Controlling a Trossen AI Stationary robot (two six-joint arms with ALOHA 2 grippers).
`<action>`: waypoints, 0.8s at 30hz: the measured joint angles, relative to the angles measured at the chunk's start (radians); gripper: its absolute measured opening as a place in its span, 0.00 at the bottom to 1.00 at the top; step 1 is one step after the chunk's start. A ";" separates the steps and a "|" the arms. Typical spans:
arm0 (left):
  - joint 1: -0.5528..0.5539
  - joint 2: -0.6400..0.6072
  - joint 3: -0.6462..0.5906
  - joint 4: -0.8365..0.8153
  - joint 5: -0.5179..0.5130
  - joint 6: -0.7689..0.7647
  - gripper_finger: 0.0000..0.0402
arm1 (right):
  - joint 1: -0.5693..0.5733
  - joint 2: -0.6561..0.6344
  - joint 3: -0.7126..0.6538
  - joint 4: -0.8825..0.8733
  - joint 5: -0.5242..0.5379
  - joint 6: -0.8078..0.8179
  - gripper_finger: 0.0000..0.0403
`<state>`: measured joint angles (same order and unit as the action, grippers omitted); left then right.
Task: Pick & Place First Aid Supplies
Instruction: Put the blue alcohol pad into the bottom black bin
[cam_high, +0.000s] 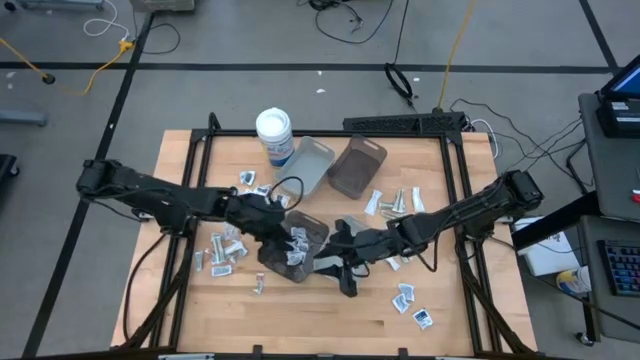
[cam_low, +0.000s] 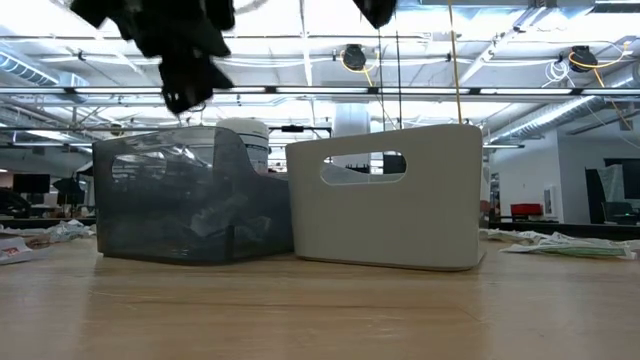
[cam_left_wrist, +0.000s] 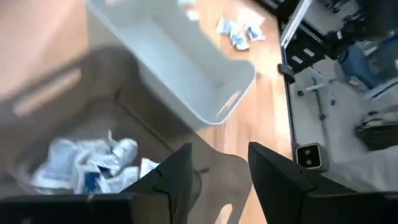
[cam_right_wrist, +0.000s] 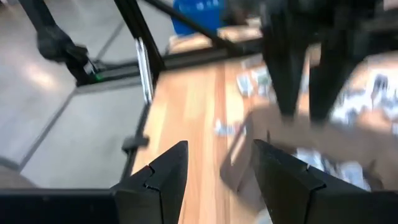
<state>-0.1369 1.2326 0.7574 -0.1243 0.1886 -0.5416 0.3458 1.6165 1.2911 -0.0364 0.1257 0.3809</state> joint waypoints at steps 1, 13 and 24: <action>-0.017 -0.020 0.000 0.005 -0.037 0.020 0.40 | 0.004 -0.001 0.000 -0.031 0.000 0.016 0.42; -0.171 -0.168 0.000 0.212 -0.244 0.176 0.40 | 0.076 -0.038 0.000 -0.450 0.003 0.240 0.42; -0.173 -0.178 0.000 0.231 -0.251 0.134 0.40 | 0.238 -0.062 0.000 -0.824 -0.082 0.796 0.42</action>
<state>-0.3100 1.0543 0.7570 0.1064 -0.0624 -0.4074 0.5842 1.5547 1.2911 -0.8604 0.0437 1.1766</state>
